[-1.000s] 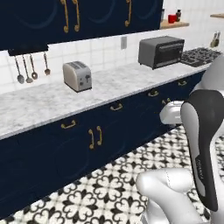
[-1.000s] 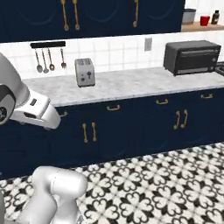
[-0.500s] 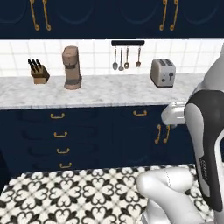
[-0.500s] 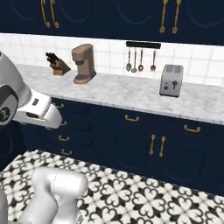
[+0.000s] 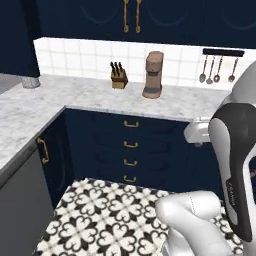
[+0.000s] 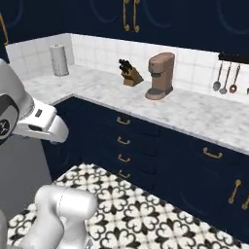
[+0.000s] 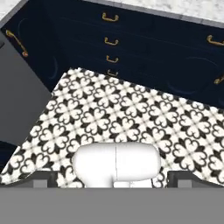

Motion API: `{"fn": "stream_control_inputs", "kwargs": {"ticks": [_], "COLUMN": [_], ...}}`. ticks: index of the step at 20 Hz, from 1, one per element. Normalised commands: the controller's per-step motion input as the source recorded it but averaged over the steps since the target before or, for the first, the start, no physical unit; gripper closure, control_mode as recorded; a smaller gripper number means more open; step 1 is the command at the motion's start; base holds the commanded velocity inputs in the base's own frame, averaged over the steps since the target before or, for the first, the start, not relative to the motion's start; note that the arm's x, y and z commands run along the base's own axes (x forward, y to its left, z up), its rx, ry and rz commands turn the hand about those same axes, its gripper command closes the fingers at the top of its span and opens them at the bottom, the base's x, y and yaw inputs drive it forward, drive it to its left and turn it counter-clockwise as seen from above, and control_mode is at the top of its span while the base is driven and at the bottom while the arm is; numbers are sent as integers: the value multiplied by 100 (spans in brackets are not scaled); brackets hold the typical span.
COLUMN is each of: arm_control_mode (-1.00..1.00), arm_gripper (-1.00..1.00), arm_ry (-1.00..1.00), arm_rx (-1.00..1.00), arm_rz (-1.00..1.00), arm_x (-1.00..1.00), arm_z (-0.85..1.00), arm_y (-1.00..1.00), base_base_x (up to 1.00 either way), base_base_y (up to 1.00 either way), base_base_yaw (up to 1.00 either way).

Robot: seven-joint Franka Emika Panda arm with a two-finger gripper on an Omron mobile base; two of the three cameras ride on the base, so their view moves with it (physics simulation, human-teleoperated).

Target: Gather all objects into one cabinet and sort the glasses and bowls to opposite sides.

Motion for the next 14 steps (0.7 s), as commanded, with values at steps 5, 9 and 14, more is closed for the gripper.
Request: {"fn": "stream_control_inputs", "kwargs": {"ticks": [5,9,14], "arm_control_mode": [100,100,100], "arm_gripper": [-100,-100,-100], "arm_ry": [0,0,0], "arm_rx": [0,0,0], "arm_rz": [0,0,0], "arm_x": [0,0,0], "arm_z": [0,0,0], "arm_y": [0,0,0], "base_base_x": [10,9,2], "base_base_y": [-5,-98,-100], "base_base_yaw": [75,-8,-33]}}
